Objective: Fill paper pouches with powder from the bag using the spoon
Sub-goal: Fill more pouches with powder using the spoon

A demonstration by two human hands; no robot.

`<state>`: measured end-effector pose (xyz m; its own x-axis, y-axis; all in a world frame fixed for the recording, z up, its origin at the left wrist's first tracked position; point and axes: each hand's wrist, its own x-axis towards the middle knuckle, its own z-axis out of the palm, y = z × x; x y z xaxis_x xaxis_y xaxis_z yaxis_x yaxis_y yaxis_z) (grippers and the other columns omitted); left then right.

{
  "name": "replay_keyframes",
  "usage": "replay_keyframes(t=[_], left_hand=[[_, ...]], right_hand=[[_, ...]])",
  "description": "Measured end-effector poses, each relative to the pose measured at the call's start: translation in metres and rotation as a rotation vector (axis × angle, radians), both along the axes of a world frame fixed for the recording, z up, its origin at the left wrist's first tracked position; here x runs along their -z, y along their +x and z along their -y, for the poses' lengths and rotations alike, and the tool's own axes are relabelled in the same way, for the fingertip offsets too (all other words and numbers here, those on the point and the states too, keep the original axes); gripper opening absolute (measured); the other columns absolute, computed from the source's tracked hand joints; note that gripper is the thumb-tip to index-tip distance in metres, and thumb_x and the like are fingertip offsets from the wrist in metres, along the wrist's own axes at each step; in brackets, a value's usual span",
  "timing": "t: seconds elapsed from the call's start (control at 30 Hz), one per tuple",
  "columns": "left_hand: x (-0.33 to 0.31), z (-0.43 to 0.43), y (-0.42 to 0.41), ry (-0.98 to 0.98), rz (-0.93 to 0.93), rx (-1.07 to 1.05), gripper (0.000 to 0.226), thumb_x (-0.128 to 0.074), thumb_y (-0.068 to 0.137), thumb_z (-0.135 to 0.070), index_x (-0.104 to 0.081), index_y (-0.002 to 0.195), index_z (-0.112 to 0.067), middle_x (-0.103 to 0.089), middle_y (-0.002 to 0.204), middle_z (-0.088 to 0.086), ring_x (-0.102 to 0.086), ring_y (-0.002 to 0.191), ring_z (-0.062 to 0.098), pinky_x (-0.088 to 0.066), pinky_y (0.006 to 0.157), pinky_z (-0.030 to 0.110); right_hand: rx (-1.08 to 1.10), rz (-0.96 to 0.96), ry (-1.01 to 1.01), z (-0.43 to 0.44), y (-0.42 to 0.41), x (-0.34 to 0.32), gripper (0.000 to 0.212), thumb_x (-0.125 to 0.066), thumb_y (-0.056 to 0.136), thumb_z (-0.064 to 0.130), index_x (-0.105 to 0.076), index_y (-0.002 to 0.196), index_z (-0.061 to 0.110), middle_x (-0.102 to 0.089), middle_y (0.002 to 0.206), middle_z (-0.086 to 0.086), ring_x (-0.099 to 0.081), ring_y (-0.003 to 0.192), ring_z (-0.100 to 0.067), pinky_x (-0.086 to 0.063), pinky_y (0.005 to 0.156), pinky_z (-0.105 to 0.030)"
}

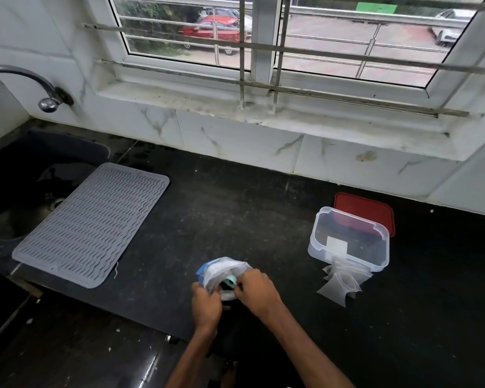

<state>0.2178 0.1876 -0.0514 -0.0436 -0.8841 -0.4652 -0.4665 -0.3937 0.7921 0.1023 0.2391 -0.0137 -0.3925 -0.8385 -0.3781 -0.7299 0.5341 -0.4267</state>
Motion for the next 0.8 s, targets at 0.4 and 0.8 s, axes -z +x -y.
replay_keyframes(t=[0.4, 0.8], left_hand=[[0.018, 0.010, -0.003, 0.077, -0.169, -0.081, 0.016, -0.054, 0.089, -0.004, -0.068, 0.096, -0.002, -0.073, 0.093, 0.018, -0.068, 0.085, 0.028, -0.055, 0.079, 0.044], [0.010, 0.013, -0.003, 0.145, -0.428, -0.088, 0.016, -0.049, 0.099, -0.003, -0.063, 0.107, 0.002, -0.071, 0.096, 0.022, -0.067, 0.087, 0.033, -0.055, 0.081, 0.043]], right_hand=[[0.068, -0.071, 0.046, 0.005, -0.001, 0.001, 0.032, -0.042, 0.097, 0.016, -0.067, 0.113, 0.005, -0.065, 0.115, -0.018, -0.064, 0.106, -0.035, -0.050, 0.086, -0.037], [0.323, 0.418, -0.057, -0.005, 0.000, 0.009, 0.020, -0.059, 0.090, 0.010, -0.071, 0.077, 0.001, -0.072, 0.066, -0.014, -0.067, 0.047, -0.020, -0.061, 0.056, -0.037]])
